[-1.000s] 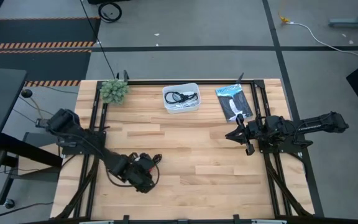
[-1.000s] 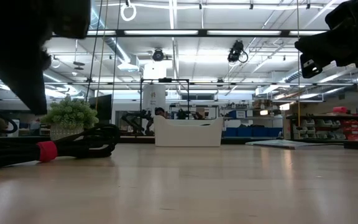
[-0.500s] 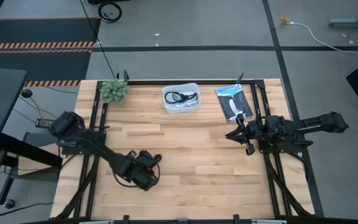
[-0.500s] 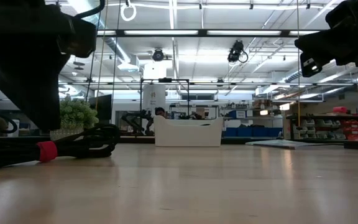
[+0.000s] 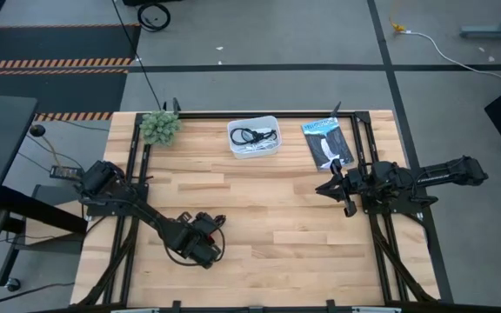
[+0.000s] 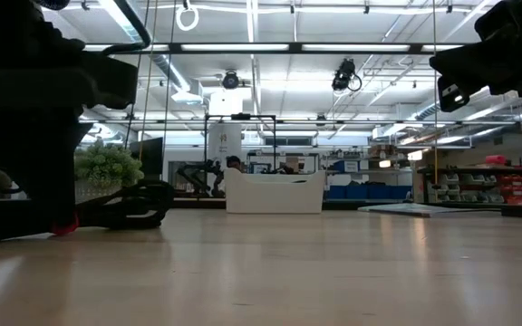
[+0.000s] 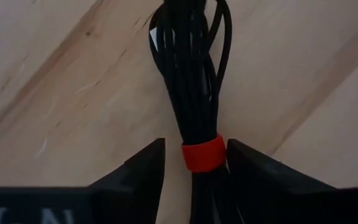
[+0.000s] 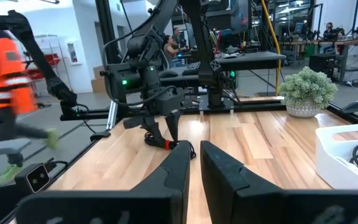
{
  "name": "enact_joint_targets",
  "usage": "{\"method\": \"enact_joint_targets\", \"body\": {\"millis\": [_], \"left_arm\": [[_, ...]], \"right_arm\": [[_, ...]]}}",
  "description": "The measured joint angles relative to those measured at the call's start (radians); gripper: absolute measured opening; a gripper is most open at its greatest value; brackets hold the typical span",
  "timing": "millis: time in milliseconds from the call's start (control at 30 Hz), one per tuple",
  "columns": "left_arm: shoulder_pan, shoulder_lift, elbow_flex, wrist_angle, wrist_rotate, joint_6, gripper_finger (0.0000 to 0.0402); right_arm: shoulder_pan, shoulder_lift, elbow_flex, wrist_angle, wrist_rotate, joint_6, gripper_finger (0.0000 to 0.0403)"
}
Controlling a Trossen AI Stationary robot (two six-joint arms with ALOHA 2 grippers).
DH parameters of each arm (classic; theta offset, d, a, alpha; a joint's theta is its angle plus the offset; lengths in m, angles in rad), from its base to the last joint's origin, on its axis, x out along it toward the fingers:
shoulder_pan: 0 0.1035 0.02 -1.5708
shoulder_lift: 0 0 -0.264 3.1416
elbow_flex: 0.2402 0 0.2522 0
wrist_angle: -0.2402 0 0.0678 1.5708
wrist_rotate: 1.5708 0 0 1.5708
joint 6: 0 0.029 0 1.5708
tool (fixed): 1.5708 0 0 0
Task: Pick and place USB-C Cables
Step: Put the black charger cable into the white bin
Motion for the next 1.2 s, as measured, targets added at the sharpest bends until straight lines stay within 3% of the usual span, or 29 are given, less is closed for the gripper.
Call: {"method": "enact_joint_targets", "body": {"millis": [167, 467, 633, 733, 900, 1000, 1200], "left_arm": [[0.0, 0.0, 0.0, -0.001, 0.006, 0.022, 0.0151], [0.005, -0.001, 0.001, -0.002, 0.03, 0.131, 0.006], [0.036, -0.003, 0.038, -0.035, 0.043, 0.256, 0.0055], [0.065, -0.003, 0.117, -0.142, 0.014, 0.359, 0.0055], [0.14, -0.003, 0.259, -0.304, -0.155, 0.599, 0.0055], [0.218, -0.003, 0.309, -0.303, -0.217, 0.801, 0.0058], [0.431, -0.003, 0.337, -0.228, -0.218, 1.164, 0.0057]], "right_arm": [[0.0, 0.0, 0.0, 0.003, 0.0, 0.0, 0.0045], [0.0, 0.0, 0.0, 0.003, 0.0, 0.0, 0.0045], [0.0, 0.0, 0.0, 0.003, 0.0, 0.0, 0.0045], [0.0, 0.0, 0.0, 0.003, 0.0, 0.0, 0.0045], [0.0, 0.0, 0.0, 0.003, 0.0, 0.0, 0.0045], [0.0, 0.0, 0.0, 0.003, 0.0, 0.0, 0.0045], [0.0, 0.0, 0.0, 0.003, 0.0, 0.0, 0.0045]]}}
